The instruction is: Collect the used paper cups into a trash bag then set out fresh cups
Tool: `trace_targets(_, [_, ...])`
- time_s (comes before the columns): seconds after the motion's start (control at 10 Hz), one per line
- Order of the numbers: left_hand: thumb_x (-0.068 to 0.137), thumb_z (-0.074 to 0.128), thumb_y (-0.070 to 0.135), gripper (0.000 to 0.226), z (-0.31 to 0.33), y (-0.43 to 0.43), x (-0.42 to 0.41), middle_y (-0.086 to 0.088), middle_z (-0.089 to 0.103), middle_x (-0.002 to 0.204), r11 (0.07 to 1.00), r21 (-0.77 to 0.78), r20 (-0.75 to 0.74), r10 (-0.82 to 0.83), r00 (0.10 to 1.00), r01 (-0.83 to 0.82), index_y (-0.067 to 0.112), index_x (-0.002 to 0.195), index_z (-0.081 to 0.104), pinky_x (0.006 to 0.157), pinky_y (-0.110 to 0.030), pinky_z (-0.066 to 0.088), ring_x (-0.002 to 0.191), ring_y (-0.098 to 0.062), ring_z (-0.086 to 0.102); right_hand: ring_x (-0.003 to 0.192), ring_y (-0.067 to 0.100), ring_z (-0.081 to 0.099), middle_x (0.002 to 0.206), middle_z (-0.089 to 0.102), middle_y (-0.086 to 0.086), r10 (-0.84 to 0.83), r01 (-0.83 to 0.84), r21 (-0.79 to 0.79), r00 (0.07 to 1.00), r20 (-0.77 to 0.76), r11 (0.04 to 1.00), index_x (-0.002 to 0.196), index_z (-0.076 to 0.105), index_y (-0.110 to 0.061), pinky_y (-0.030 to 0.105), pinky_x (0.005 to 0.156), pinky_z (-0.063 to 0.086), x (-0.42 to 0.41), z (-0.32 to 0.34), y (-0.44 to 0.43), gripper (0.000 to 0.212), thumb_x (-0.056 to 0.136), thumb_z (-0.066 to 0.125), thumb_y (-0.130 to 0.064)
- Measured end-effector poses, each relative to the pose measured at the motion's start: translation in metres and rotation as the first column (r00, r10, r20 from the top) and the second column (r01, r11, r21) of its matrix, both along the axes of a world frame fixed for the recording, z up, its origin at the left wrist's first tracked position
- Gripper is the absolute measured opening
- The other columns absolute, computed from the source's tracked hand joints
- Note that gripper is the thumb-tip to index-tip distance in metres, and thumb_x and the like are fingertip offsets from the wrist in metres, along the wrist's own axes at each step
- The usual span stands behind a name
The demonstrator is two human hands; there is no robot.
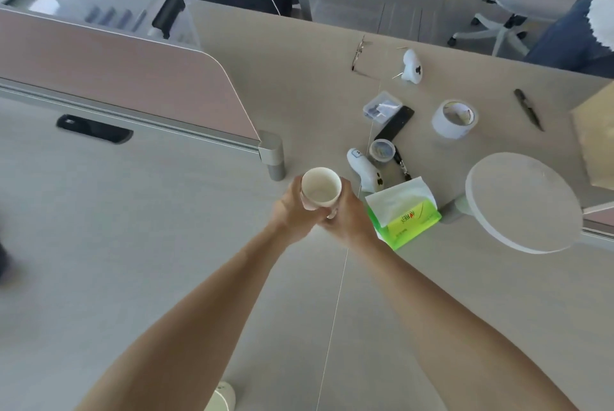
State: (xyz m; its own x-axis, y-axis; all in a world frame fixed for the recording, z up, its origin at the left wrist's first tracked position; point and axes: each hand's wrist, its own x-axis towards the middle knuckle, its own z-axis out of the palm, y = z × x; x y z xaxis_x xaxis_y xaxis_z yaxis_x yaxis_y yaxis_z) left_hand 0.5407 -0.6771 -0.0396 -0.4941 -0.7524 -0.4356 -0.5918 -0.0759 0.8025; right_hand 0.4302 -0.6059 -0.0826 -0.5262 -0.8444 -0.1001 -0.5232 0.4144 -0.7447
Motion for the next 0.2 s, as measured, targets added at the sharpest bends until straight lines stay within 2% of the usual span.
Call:
trace_targets(0.1, [0.053,0.071,0.048,0.088,-0.0041,0.0023,0.0026,0.004,0.061,0.122,1.0,-0.003,0.047,-0.025,0.999,0.025,0.03,0.133,0.04,0.083,-0.041,0.055,0.112,-0.022,0.061,0.094,0.022,0.065,0.108,0.067,0.003,-0.025,0.025,0.037,1.0,-0.01,0.999,0.125,0.048,-0.01,0.017,0.064,0.036,0.0006,-0.002,0.0044,0.061,0.074,0.078,-0.03])
trace_targets(0.2, [0.051,0.074,0.051,0.115,-0.0055,0.0035,0.0079,0.0,0.048,0.145,0.998,-0.017,0.075,-0.054,0.996,0.056,0.026,0.15,0.021,0.099,-0.046,0.048,0.131,-0.024,0.049,0.093,0.027,0.066,0.103,0.068,0.005,-0.07,0.068,0.076,0.997,0.019,0.995,0.12,0.05,-0.01,0.029,0.067,0.047,0.0055,-0.0033,0.0064,0.055,0.076,0.076,-0.031])
